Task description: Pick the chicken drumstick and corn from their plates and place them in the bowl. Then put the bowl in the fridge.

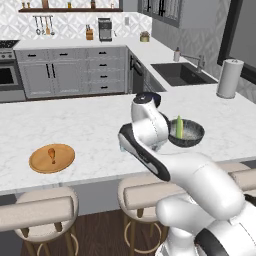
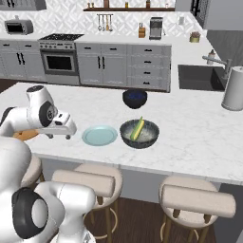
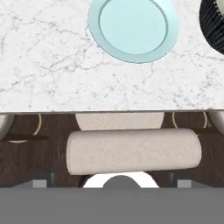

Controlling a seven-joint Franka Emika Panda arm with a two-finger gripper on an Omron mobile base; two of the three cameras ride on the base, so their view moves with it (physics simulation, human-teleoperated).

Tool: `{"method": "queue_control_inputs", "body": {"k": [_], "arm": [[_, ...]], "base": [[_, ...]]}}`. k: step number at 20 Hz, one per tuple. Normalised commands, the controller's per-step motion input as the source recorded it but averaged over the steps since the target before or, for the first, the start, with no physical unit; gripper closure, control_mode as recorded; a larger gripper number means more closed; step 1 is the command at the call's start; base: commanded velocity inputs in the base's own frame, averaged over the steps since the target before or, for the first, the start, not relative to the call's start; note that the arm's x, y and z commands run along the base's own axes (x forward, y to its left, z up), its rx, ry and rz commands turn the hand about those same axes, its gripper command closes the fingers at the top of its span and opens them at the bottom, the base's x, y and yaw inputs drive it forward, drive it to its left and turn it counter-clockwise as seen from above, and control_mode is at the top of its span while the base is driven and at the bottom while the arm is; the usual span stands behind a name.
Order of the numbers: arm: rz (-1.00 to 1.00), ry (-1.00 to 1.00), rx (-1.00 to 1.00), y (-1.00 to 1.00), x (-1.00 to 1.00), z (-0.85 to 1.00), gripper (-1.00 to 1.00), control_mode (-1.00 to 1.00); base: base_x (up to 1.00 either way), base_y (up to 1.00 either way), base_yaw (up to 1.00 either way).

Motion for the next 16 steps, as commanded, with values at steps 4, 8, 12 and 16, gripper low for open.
{"method": "queue_control_inputs", "body": {"k": [4, 8, 12, 16], "arm": [[0.00, -0.22, 0.00, 1.00, 0.00, 0.08, -1.00, -1.00], [0.02, -0.08, 0.07, 1.00, 0.04, 0.13, -1.00, -1.00], [0.05, 0.00, 0.08, 1.00, 0.14, 0.24, -1.00, -1.00], [0.05, 0.00, 0.03, 1.00, 0.30, 0.04, -1.00, -1.00]], "base": [[0.00, 0.00, 0.00], [0.00, 0.00, 0.00], [0.00, 0.00, 0.00], [0.00, 0.00, 0.00]]}}
